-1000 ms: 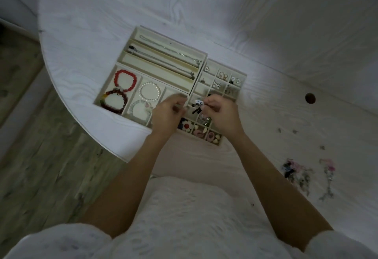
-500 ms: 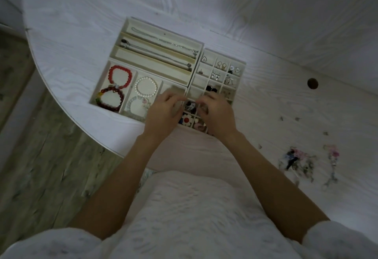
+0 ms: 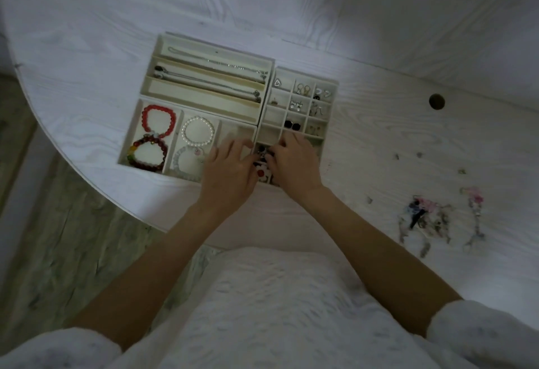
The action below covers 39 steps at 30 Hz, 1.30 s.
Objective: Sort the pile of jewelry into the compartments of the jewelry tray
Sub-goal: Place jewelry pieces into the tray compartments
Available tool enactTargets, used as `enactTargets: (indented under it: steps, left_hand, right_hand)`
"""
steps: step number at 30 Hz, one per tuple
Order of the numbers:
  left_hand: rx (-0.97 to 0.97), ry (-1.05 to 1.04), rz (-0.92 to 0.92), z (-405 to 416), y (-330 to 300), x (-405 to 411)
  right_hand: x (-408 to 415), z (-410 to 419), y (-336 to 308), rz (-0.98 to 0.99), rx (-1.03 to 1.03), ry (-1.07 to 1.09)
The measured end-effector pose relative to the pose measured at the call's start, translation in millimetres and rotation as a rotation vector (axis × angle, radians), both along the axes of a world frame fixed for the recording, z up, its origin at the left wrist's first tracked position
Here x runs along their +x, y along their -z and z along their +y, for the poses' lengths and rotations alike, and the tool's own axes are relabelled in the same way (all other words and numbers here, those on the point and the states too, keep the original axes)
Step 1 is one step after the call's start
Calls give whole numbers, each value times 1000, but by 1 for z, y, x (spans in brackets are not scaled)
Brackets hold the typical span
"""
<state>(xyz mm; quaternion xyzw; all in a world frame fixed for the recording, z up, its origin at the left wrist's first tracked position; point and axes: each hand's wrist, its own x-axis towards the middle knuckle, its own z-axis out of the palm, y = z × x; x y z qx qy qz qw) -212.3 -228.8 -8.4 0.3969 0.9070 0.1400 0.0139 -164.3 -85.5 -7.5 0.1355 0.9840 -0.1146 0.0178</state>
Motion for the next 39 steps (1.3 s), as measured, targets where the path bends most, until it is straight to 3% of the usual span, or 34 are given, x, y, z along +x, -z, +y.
enactTargets:
  steps: [8, 18, 31, 39]
  left_hand:
    - [132, -168, -177, -7, 5, -4]
    - [156, -197, -224, -5, 14, -5]
    - [212, -107, -94, -1, 12, -9]
    - [43, -40, -18, 0, 19, -6]
  right_hand:
    - [-17, -6, -16, -135, 18, 63]
    - [-7, -6, -12, -35, -12, 164]
    - [-10, 5, -7, 6, -26, 101]
    - [3, 11, 2, 97, -4, -63]
